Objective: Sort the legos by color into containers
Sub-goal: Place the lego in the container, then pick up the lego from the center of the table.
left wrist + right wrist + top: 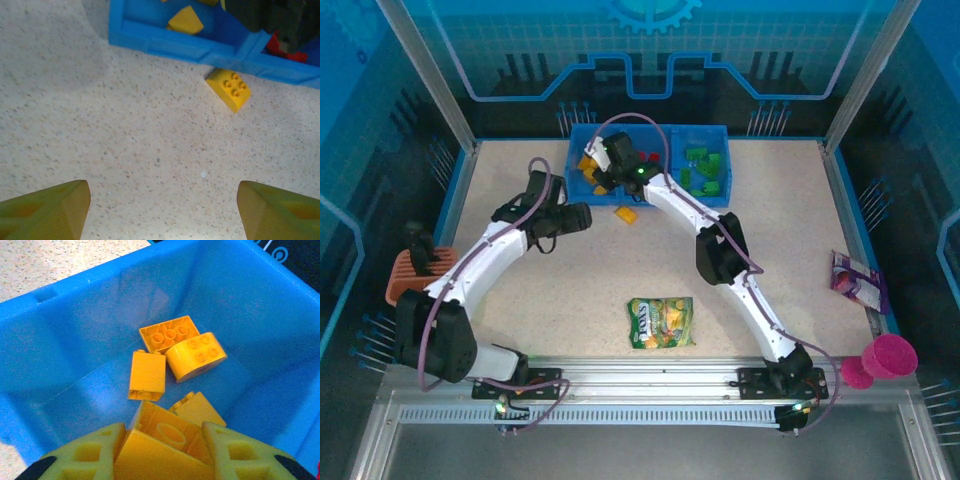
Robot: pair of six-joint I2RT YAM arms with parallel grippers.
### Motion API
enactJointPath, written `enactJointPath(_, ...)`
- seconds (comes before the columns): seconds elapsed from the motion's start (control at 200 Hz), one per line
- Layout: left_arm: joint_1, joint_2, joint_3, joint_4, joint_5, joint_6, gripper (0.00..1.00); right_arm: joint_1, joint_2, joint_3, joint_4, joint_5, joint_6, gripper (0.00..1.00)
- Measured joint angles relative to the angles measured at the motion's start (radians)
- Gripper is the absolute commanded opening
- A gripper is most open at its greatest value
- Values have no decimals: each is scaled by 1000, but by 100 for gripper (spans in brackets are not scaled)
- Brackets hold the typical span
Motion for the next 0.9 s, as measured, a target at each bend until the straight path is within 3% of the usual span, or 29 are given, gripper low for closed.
enactJointPath(0.215,-101,55,-43,41,-4,-103,79,-1,24,19,43,13,-55,51)
enactJointPath(0.485,-152,180,-35,109,-57,-204,80,-3,-28,-72,84,-9,-69,65)
enactJointPath(0.901,-254,464,198,191,-196,-384,81,-47,-468,-459,183,-93,-58,67)
